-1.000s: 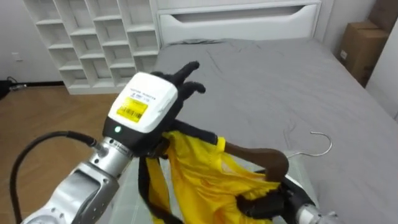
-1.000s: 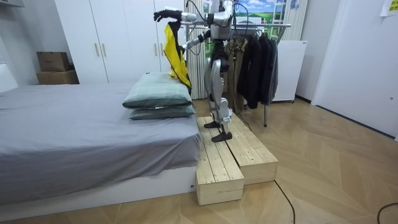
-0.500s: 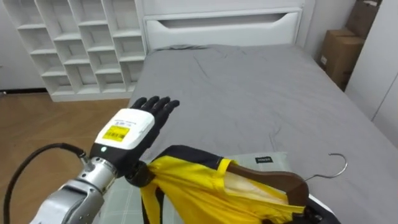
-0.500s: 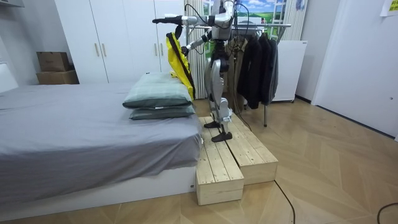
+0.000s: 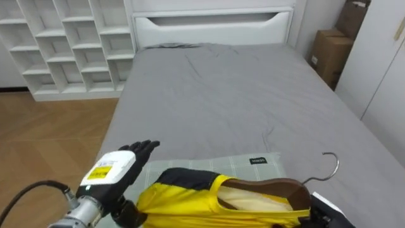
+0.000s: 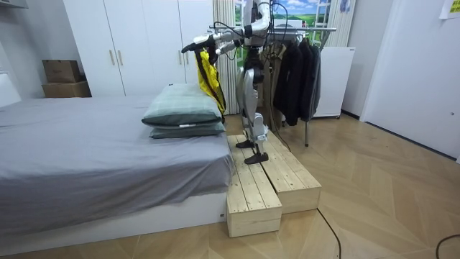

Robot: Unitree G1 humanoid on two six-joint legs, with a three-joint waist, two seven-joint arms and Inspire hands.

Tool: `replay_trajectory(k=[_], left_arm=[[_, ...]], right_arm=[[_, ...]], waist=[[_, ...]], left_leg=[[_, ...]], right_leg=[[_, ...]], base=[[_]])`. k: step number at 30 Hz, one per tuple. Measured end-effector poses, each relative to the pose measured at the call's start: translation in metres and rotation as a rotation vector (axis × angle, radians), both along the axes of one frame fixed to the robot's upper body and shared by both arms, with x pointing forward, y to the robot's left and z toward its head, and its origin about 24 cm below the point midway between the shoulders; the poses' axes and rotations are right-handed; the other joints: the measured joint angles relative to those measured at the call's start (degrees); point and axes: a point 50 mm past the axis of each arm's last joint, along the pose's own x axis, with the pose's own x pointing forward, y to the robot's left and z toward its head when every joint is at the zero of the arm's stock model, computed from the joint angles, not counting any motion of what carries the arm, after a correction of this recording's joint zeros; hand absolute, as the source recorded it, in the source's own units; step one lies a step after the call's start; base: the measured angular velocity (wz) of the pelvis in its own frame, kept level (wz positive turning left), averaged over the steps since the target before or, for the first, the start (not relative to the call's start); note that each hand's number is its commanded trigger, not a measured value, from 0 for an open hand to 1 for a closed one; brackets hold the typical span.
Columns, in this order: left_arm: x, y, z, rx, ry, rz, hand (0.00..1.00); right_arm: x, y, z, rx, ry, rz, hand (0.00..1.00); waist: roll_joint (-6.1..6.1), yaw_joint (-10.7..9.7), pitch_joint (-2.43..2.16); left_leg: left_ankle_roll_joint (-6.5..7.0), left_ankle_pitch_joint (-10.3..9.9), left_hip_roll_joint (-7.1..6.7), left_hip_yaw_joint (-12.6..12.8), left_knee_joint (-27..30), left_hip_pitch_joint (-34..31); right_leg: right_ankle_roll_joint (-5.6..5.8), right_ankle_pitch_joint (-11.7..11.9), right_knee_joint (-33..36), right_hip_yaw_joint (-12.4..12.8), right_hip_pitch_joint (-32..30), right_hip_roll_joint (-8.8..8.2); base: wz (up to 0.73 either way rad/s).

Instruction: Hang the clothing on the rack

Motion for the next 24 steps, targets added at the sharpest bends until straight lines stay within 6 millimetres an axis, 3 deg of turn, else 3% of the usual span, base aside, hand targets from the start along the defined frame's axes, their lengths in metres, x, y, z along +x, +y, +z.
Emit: replay_trajectory(k=[9, 16, 24], left_arm=[[-0.022, 0.011, -0.044, -0.156, 0.178, 0.137, 0.00], [-0.035, 0.015, -0.057, -0.228, 0.245, 0.206, 0.00], [-0.063, 0.013, -0.088, -0.336, 0.406, 0.305, 0.00]], right_arm=[[-0.010, 0.002, 0.002, 0.007, -0.011, 0.014, 1.00], [-0.011, 0.001, 0.002, 0.001, -0.003, 0.022, 1.00], [-0.011, 0.005, 0.006, -0.041, -0.004, 0.049, 1.00]], waist=[[-1.06, 1.39, 0.08], [-1.79, 1.70, -0.26], [-2.05, 1.95, -0.23]], left_leg=[[-0.07, -0.05, 0.11, 0.76, -0.94, 1.09], [-0.07, -0.05, 0.14, 0.93, -0.96, 1.16], [-0.15, -0.12, 0.17, 0.74, -1.01, 0.90]], right_leg=[[-0.02, 0.01, 0.18, 0.55, 0.14, 0.24], [-0.10, 0.09, 0.39, 0.80, 0.07, 0.27], [-0.05, -0.22, 0.57, 0.46, 0.03, 0.26]], base=[[-0.04], [-0.02], [0.00]])
